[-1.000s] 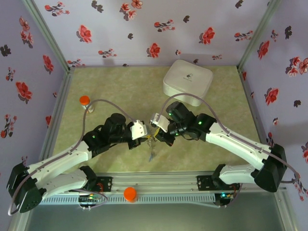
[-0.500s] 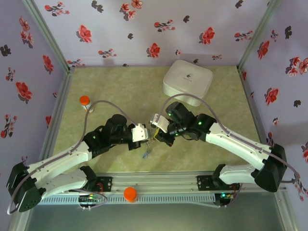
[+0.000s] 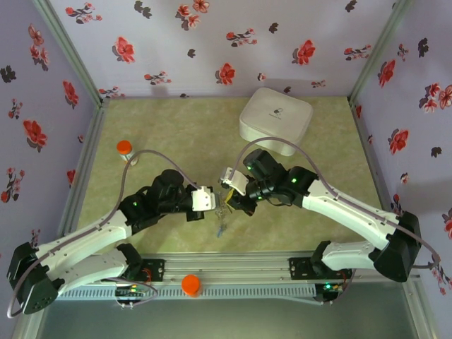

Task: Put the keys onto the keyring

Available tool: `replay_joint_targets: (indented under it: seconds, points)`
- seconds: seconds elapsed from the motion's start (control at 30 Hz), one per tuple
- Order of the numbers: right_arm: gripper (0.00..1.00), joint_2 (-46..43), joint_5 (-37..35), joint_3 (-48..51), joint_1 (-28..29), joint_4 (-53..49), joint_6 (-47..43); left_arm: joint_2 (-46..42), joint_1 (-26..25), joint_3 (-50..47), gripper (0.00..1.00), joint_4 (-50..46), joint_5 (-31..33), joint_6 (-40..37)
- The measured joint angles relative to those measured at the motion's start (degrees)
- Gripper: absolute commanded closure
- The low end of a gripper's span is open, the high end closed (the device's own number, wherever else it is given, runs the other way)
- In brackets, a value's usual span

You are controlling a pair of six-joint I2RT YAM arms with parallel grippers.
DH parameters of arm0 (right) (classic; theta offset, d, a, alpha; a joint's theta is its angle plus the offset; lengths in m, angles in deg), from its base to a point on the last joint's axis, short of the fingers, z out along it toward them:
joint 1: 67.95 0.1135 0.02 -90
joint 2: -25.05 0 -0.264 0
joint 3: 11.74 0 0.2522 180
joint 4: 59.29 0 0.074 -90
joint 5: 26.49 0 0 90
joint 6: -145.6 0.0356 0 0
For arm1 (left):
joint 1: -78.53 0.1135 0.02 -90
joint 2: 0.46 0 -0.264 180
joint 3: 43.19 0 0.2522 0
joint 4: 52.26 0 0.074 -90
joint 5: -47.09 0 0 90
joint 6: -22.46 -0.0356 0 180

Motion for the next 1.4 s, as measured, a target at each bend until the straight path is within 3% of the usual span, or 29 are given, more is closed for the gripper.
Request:
replay_joint_targets:
  seconds: [0.57,1.4]
  points:
    - [1.00,0.3,3.1,-1.0,0.0,-1.9,-1.1,-2.1,-1.3,-3.9,1.00,3.1,1.1,-6.6]
    - [1.00,1.3,4.1,-1.0,-1.5,-1.8,-0.1,-3.0,-1.3,-4.5,1.00,4.7,2.0,-6.9]
